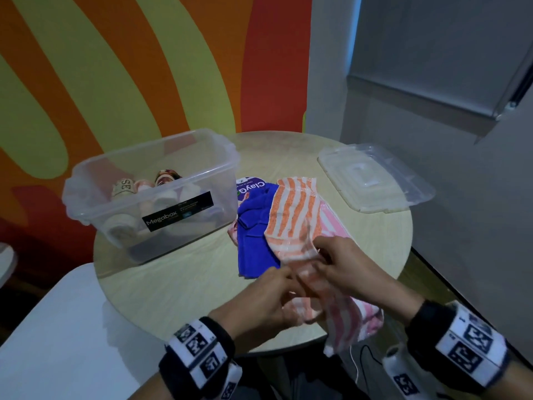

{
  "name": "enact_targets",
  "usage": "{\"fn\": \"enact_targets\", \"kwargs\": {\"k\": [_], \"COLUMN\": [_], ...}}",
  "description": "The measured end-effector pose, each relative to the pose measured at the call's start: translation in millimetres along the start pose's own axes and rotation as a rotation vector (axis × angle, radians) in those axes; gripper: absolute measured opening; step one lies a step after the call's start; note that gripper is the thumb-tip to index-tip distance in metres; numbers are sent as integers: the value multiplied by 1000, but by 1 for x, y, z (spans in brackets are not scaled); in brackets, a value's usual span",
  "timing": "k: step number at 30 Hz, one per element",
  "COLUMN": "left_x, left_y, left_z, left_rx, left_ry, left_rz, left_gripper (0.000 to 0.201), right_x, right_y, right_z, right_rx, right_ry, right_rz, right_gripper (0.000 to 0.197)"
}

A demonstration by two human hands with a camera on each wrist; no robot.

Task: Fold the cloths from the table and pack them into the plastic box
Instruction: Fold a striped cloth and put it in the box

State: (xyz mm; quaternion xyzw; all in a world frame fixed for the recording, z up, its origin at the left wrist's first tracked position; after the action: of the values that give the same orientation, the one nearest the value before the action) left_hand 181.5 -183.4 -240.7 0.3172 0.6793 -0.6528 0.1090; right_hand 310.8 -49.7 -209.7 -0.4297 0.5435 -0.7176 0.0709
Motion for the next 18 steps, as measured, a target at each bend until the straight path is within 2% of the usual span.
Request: {"fn": "enact_targets", "kwargs": {"k": [2, 4, 6, 7, 9, 10, 12, 14, 16, 18], "left_x": [5, 10, 15, 19, 22, 23, 23, 19, 20, 23], "left_y": [3, 0, -5, -6, -10, -12, -17, -20, -22, -23], "left_z": [-2, 1, 8, 12, 21, 23, 24, 24, 24, 23], "left_rx": [71, 135, 163, 183, 231, 236, 200, 195, 176, 107], "left_ry": [-37, -85, -106, -121, -187, -226, -270, -287, -338, -423], "left_rz": [-108, -180, -172, -155, -107, -78, -32, -1, 26, 82], "left_gripper": [20, 21, 24, 26, 30, 29, 21, 23, 33, 55], "right_x": [-4, -6, -5, 0, 3, 2, -3, -3, 1, 3], "right_y": [5, 4, 2, 4, 16, 23, 32, 30, 21, 10], "right_z": [5, 14, 24, 30, 38, 40, 40, 41, 39, 25], "right_rx": [-45, -158, -252, -249, -184, -140, -26, 163, 351, 375], "right_ry": [-76, -166, -268, -327, -436, -441, -372, -270, -185, -112], "right_rz": [53, 246, 386, 415, 474, 500, 477, 323, 90, -33], "right_gripper": [38, 25, 28, 25, 18, 16, 20, 28, 33, 34]}}
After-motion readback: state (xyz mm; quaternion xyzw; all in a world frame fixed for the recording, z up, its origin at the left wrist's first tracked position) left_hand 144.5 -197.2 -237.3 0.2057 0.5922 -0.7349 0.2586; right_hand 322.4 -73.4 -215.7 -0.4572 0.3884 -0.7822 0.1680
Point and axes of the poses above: each hand's wrist, its own z-axis away from the middle knuckle, its own y-axis out of the palm, x = y × z, the point moved 2 cm from there along -z, towards the middle knuckle, and after that the axes turned 15 degrees about y, right-handed, at the moved point
